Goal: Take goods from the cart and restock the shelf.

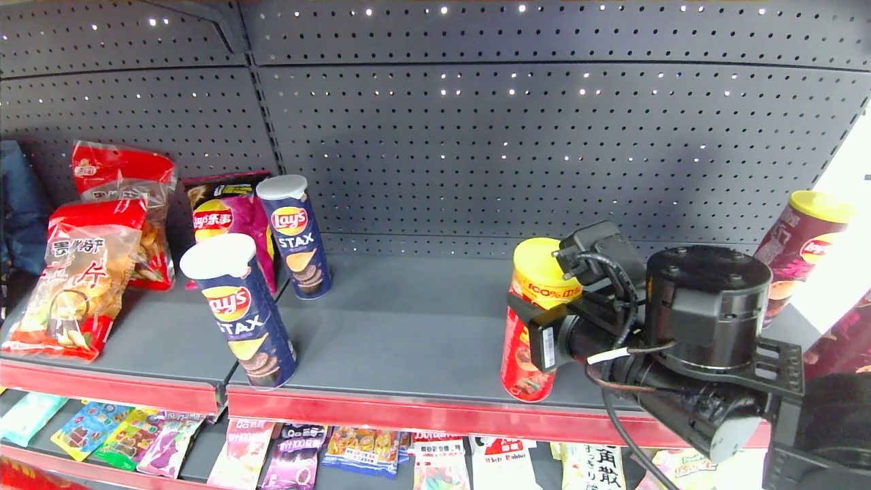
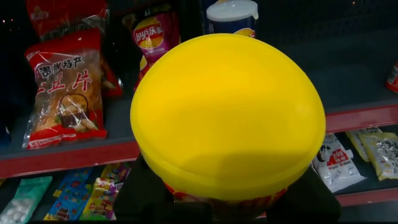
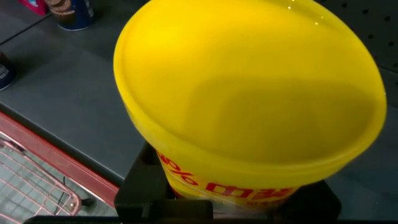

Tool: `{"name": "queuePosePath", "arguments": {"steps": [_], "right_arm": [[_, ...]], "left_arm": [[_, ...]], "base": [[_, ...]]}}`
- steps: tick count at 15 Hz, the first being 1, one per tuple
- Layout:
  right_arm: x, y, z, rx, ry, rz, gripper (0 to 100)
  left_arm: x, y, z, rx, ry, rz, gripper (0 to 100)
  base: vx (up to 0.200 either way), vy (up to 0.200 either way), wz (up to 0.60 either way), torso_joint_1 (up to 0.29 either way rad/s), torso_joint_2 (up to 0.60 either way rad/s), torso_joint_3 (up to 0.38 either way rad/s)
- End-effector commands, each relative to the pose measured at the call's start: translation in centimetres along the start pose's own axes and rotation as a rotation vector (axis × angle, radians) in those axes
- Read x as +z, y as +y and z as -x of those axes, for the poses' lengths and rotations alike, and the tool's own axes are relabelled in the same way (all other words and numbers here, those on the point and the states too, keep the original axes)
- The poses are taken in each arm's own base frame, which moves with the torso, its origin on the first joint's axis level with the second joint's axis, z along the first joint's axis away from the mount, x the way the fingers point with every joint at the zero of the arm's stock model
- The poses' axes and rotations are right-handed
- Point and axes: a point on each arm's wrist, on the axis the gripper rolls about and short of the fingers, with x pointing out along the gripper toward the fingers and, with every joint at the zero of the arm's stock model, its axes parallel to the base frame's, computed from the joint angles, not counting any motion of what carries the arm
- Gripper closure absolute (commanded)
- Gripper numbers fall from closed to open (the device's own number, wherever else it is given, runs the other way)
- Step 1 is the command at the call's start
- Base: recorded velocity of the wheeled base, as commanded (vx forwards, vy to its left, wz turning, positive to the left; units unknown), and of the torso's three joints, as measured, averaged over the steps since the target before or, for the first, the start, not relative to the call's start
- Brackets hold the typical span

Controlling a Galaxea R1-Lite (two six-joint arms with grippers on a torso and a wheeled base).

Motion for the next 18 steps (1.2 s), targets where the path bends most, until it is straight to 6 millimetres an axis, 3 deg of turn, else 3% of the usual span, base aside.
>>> {"name": "queuePosePath", "arguments": {"steps": [1,7,18], "right_arm": [[0.0,0.2,0.0,0.001,-0.001,0.001,100],[0.7,0.9,0.2,0.024,-0.029,-0.013,100],[0.2,1.7,0.1,-0.030,-0.012,0.002,100]], "left_arm": [[0.0,0.0,0.0,0.000,0.001,0.000,100],[0.0,0.0,0.0,0.000,0.001,0.000,100],[0.0,0.0,0.0,-0.001,0.001,0.000,100]], "base": [[0.000,0.000,0.00,0.000,0.00,0.000],[0.000,0.000,0.00,0.000,0.00,0.000],[0.000,0.000,0.00,0.000,0.00,0.000]]}}
